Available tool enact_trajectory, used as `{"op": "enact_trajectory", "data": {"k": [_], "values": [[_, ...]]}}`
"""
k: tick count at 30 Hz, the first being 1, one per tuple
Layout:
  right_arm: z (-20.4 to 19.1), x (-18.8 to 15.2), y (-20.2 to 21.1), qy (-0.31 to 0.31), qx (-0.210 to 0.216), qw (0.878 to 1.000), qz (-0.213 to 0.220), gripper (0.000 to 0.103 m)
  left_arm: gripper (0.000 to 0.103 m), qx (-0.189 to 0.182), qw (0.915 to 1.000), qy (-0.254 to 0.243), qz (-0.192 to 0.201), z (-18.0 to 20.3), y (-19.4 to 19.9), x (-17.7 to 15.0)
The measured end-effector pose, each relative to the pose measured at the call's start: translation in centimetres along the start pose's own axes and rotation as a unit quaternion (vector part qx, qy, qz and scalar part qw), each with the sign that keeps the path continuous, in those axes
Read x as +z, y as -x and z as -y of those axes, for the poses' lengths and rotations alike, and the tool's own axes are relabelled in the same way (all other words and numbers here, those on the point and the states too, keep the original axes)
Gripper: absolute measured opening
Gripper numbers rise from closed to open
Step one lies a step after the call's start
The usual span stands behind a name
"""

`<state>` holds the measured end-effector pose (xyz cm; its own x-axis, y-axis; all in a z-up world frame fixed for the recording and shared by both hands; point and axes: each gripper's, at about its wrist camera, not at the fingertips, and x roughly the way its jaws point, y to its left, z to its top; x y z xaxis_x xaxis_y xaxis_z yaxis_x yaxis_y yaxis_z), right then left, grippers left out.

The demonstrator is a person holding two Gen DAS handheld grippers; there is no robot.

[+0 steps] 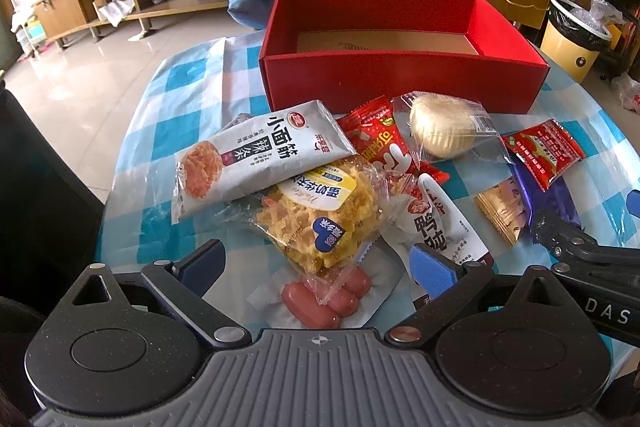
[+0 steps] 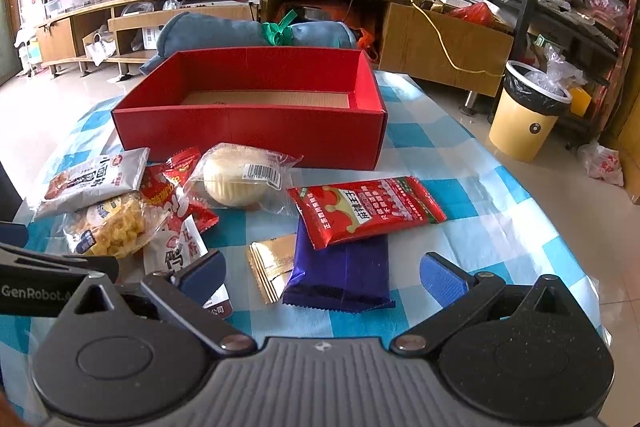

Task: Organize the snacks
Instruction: 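Move both tools toward the snack pile in front of the red box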

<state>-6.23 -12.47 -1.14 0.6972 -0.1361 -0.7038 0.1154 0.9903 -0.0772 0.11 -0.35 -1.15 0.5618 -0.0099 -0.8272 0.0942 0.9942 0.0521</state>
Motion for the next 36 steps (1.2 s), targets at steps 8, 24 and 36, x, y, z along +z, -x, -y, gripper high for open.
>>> {"op": "enact_trajectory", "data": {"k": [8, 24, 36], "values": [[0.00, -0.27, -0.01, 0.001, 0.000, 1.000, -0.010, 0.100, 0.099, -0.001, 1.0000, -0.003, -0.007, 0.13, -0.07, -0.21], [0.14, -0.36, -0.13, -0.002, 0.000, 1.000, -0.023, 0.100, 0.097, -0.005, 0.9999, -0.008, -0.014, 0.33, -0.22, -0.21], [0.25, -0.46, -0.58, -0.003, 0.003, 0.999, -0.037, 0.100, 0.094, -0.013, 0.9996, -0.012, -0.022, 0.47, -0.63, -0.28]]}}
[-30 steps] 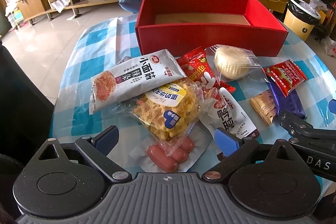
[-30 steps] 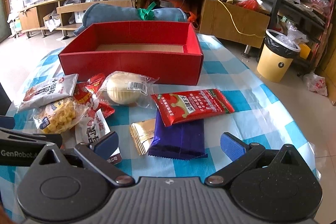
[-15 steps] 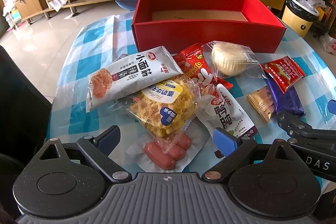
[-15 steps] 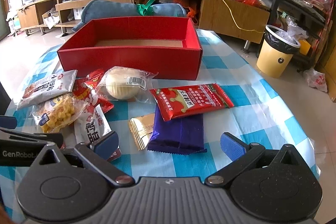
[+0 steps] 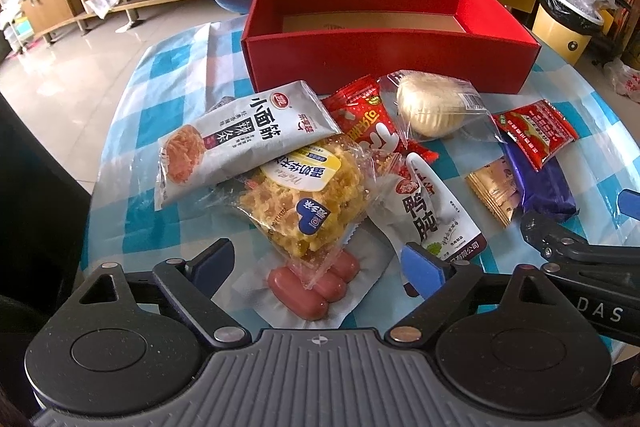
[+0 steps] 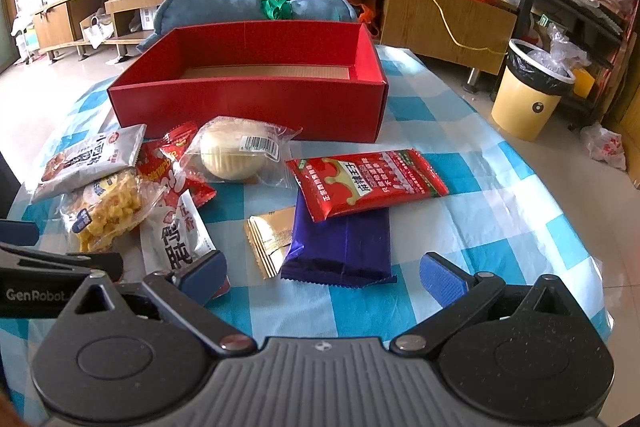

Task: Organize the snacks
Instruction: 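Move both tools toward the snack pile in front of the red box, then grasp the yellow-labelled waffle bag with the left tool while the right tool grasps the white duck-neck pouch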

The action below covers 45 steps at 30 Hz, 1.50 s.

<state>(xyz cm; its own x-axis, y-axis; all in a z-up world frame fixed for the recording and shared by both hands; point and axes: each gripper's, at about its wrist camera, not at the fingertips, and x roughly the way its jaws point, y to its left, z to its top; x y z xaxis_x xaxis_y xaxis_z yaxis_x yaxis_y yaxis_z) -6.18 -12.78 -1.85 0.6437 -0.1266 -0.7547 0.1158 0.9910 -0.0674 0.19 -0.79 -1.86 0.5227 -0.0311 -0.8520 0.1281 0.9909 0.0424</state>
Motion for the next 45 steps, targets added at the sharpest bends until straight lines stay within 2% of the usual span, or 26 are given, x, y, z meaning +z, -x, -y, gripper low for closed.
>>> {"op": "enact_trajectory", "data": {"k": [13, 21, 24, 28, 35, 37, 40, 45], "values": [[0.1, 0.5, -0.4, -0.001, 0.026, 1.000, -0.013, 0.100, 0.097, -0.029, 0.9992, -0.011, -0.024, -0.7, -1.0, 1.1], [1.1, 1.2, -1.1, -0.016, 0.034, 0.999, -0.028, 0.100, 0.098, -0.029, 0.9964, -0.075, -0.029, -0.1, -2.6, 3.2], [1.0, 1.5, -1.7, -0.018, 0.045, 0.998, -0.040, 0.100, 0.098, -0.032, 0.9962, -0.064, -0.051, -0.9, -3.9, 4.0], [0.9, 2.2, -1.9, -0.009, 0.050, 0.998, -0.036, 0.100, 0.101, -0.048, 0.9957, -0.012, -0.078, -2.4, -5.2, 4.3], [0.9, 2.7, -2.1, -0.018, 0.066, 0.997, -0.041, 0.100, 0.103, -0.033, 0.9954, -0.031, -0.085, -1.3, -7.5, 5.7], [0.9, 2.6, -2.1, -0.017, 0.068, 0.997, -0.043, 0.100, 0.103, -0.036, 0.9952, -0.016, -0.090, -1.4, -8.0, 6.1], [1.2, 2.6, -2.1, -0.022, 0.068, 0.996, -0.044, 0.099, 0.103, -0.041, 0.9949, -0.005, -0.092, -1.7, -7.8, 5.8], [1.7, 2.5, -1.9, -0.026, 0.071, 0.996, -0.042, 0.099, 0.096, -0.049, 0.9950, -0.010, -0.086, -1.3, -5.8, 4.4]]}}
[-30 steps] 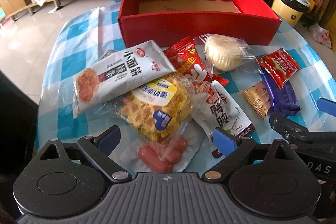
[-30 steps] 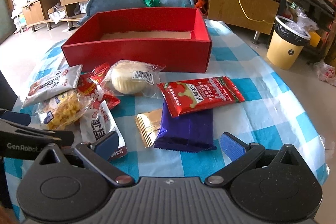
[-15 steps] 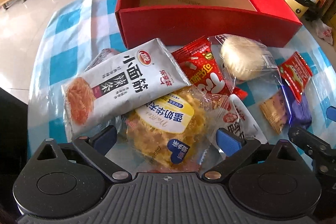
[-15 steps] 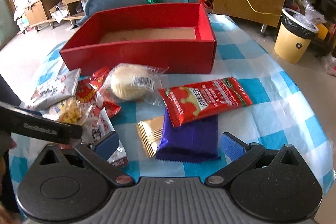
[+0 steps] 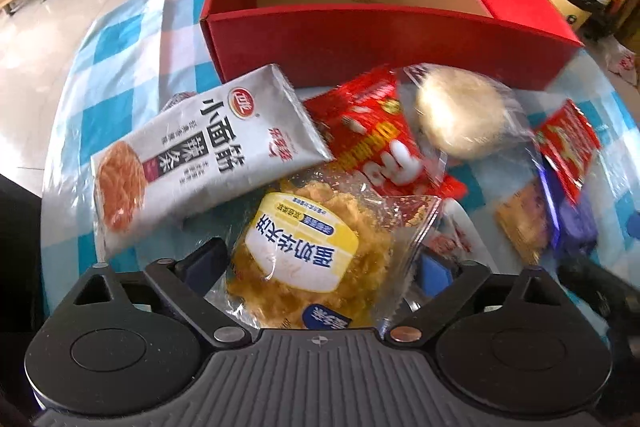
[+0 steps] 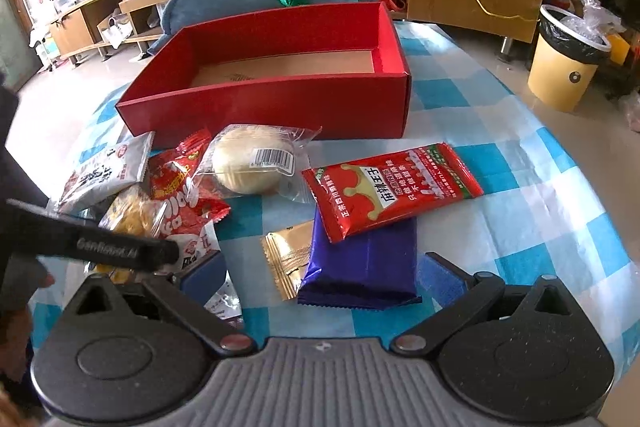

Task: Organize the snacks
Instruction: 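Grasp the yellow-labelled waffle bag with the left tool while the right tool grasps the white duck-neck pouch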

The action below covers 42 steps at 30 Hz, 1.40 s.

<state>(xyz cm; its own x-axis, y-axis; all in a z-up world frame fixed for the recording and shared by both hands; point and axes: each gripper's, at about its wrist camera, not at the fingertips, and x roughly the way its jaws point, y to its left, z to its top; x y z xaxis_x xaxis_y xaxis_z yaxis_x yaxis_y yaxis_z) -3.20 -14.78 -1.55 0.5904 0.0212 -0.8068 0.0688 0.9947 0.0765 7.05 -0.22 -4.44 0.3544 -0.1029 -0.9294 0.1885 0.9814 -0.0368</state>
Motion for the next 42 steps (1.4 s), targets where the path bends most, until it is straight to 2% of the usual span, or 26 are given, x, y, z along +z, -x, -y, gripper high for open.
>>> {"op": "enact_trajectory", "data": {"k": [7, 14, 18, 23, 35, 37, 39, 42], "values": [[0.6, -0.3, 0.1, -0.004, 0.007, 1.000, -0.007, 0.096, 0.091, -0.032, 0.9994, 0.013, -0.004, -0.5, 2.1, -3.1], [-1.1, -1.1, 0.3, 0.039, 0.029, 0.999, -0.011, 0.095, 0.089, -0.062, 0.9973, 0.039, -0.001, -1.8, 3.2, -3.1], [-2.5, -1.6, 0.5, 0.079, 0.036, 0.996, -0.011, 0.095, 0.096, -0.061, 0.9978, 0.016, -0.019, -1.4, 2.1, -2.6], [-2.3, -1.6, 0.3, 0.079, 0.040, 0.996, -0.016, 0.095, 0.103, -0.037, 0.9974, -0.048, -0.038, -0.1, 0.4, -1.9], [-1.8, -1.7, -0.2, 0.069, 0.045, 0.996, -0.030, 0.095, 0.103, -0.025, 0.9940, -0.094, -0.050, 0.8, -1.0, -1.5], [-1.8, -1.6, -0.1, 0.067, 0.047, 0.996, -0.029, 0.093, 0.101, -0.025, 0.9948, -0.085, -0.050, 0.3, -0.8, -1.9], [-2.1, -1.6, 0.0, 0.072, 0.054, 0.996, -0.026, 0.086, 0.093, -0.029, 0.9963, -0.071, -0.041, 0.0, -0.1, -2.1], [-3.1, -1.8, 0.1, 0.092, 0.053, 0.994, -0.024, 0.078, 0.086, -0.039, 0.9982, -0.042, -0.021, -0.7, 1.3, -2.2]]}}
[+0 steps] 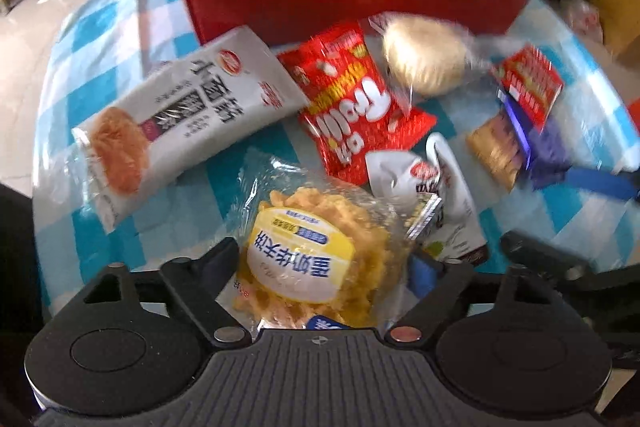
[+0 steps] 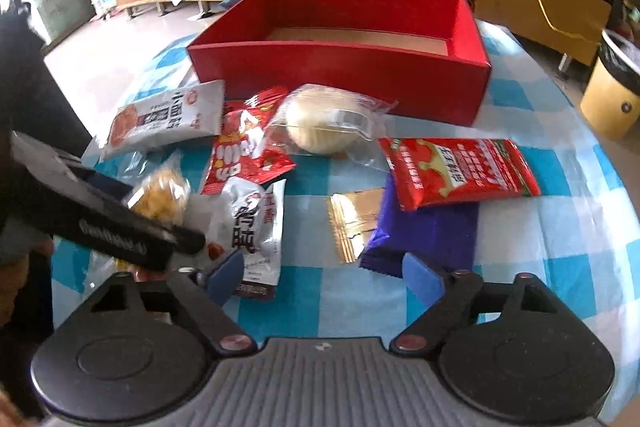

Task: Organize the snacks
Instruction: 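Grasp the yellow-labelled waffle bag with the left tool while the right tool grasps the white duck-neck pouch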

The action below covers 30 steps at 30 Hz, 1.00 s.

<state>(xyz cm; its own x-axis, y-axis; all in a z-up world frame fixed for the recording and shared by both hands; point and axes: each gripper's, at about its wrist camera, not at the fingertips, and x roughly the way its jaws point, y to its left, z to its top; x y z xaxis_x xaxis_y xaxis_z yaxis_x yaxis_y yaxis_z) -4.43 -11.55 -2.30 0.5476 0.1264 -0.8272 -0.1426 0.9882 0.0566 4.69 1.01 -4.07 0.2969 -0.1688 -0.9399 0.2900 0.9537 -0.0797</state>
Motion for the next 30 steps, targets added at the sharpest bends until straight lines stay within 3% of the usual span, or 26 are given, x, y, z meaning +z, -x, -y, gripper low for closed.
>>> {"op": "enact_trajectory", "data": {"k": [9, 13, 17, 22, 30], "values": [[-3.2, 1.3, -1.5, 0.030, 0.023, 0.999, -0.010, 0.072, 0.075, -0.046, 0.9925, 0.106, 0.042, -3.5, 2.0, -0.4], [-5.2, 1.8, -3.1, 0.064, 0.025, 0.997, -0.019, 0.069, 0.081, -0.065, 0.9888, 0.130, 0.031, -4.2, 1.9, -0.1], [-5.4, 2.8, -5.1, 0.055, 0.010, 0.998, -0.028, 0.054, 0.088, -0.068, 0.9863, 0.149, 0.021, -5.1, 1.5, 0.0], [-5.8, 3.0, -6.2, 0.070, -0.002, 0.997, -0.031, 0.051, 0.091, -0.061, 0.9868, 0.149, 0.016, -5.4, 1.1, -0.2], [-4.4, 2.9, -4.3, 0.053, 0.021, 0.998, -0.039, 0.048, 0.098, -0.054, 0.9894, 0.135, 0.003, -5.1, 0.3, -0.2]]}}
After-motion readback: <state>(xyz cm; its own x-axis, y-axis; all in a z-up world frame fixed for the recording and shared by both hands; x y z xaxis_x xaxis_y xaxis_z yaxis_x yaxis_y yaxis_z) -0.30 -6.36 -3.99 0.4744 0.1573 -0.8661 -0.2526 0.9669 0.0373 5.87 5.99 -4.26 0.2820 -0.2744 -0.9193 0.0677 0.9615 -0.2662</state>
